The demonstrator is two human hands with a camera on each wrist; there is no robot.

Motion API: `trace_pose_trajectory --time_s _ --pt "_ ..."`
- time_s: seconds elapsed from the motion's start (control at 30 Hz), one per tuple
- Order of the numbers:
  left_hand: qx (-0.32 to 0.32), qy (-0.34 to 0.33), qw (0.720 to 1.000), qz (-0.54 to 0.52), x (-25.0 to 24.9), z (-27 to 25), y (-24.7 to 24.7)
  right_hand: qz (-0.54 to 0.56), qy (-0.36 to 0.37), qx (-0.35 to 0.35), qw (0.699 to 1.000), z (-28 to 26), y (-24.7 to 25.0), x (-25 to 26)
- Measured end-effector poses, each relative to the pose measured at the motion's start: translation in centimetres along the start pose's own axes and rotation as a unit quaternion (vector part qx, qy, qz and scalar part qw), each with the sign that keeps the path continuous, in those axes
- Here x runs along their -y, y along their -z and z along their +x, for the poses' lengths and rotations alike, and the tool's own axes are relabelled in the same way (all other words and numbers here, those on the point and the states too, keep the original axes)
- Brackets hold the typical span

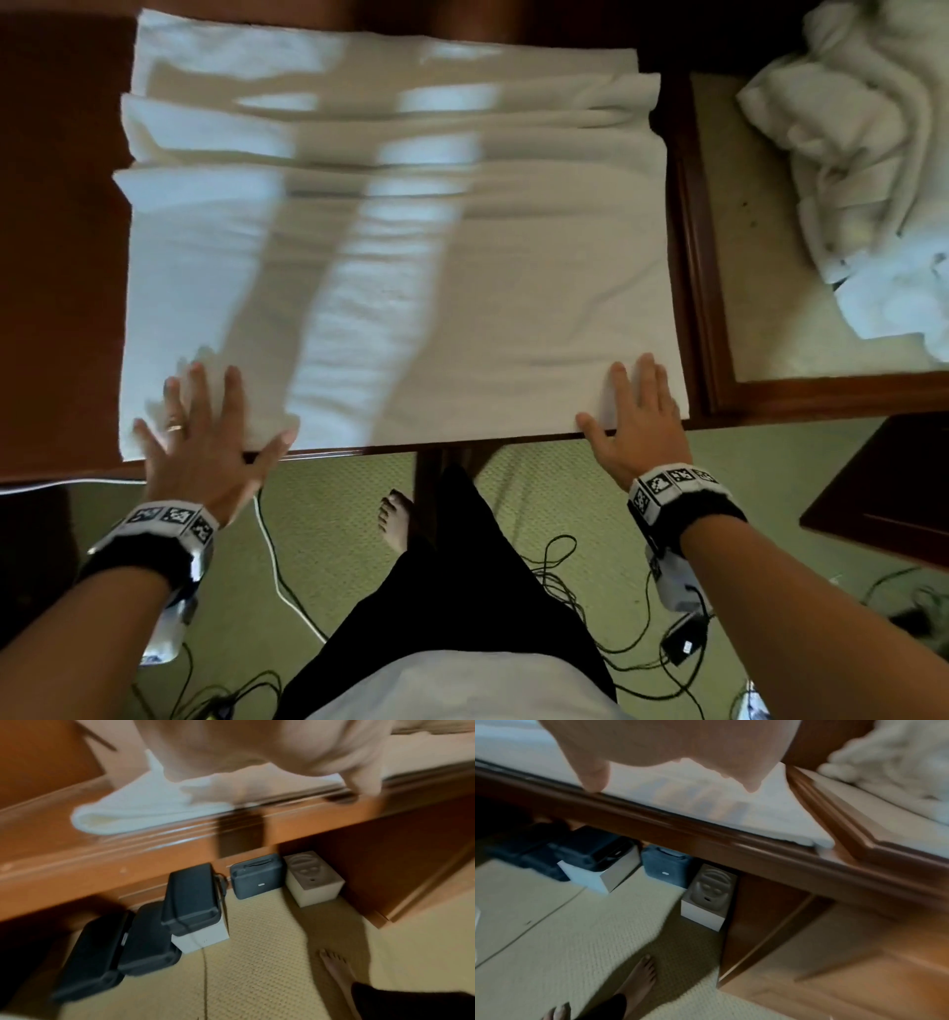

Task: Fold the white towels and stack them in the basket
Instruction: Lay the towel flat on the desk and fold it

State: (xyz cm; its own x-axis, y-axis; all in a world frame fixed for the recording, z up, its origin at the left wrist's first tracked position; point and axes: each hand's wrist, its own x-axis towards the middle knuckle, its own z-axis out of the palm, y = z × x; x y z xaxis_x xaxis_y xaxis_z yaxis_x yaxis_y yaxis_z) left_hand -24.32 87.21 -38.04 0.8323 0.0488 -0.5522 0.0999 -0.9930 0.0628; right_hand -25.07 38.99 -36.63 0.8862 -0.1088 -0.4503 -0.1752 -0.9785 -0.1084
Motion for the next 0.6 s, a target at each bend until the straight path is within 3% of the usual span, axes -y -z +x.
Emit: trace_pose_trajectory --time_s 0.13,0.23,0.37,0.43,0.5,0.6 --pt "-0.045 -0.126 0.988 0.078 -0.9 0.3 -1.4 -0.103 0.161 0.028 0.981 0.1 -0.5 2.5" --pt "-0.06 -0.143 0.984 0.089 -1.0 0.3 -2.3 -0.14 0.139 0.045 0.979 0.5 -1.5 3.2" --pt "-0.142 -0.181 0.969 0.089 -1.1 -2.5 -3.2 -0.133 0.16 -0.018 0.978 -1.6 -2.3 2.6" --pt "-0.145 -0.212 0.962 0.091 -0.5 -3.2 -2.5 -0.146 0.181 -0.046 0.971 -1.8 -1.9 1.8" --pt "-0.124 -0.187 0.97 0.095 0.0 -3.5 -0.9 -0.157 0.163 -0.09 0.97 -1.7 -0.1 1.5" --pt "-0.078 -0.075 0.991 0.083 -0.4 -3.0 2.6 -0.174 0.104 -0.047 0.978 -0.8 3.8 2.1"
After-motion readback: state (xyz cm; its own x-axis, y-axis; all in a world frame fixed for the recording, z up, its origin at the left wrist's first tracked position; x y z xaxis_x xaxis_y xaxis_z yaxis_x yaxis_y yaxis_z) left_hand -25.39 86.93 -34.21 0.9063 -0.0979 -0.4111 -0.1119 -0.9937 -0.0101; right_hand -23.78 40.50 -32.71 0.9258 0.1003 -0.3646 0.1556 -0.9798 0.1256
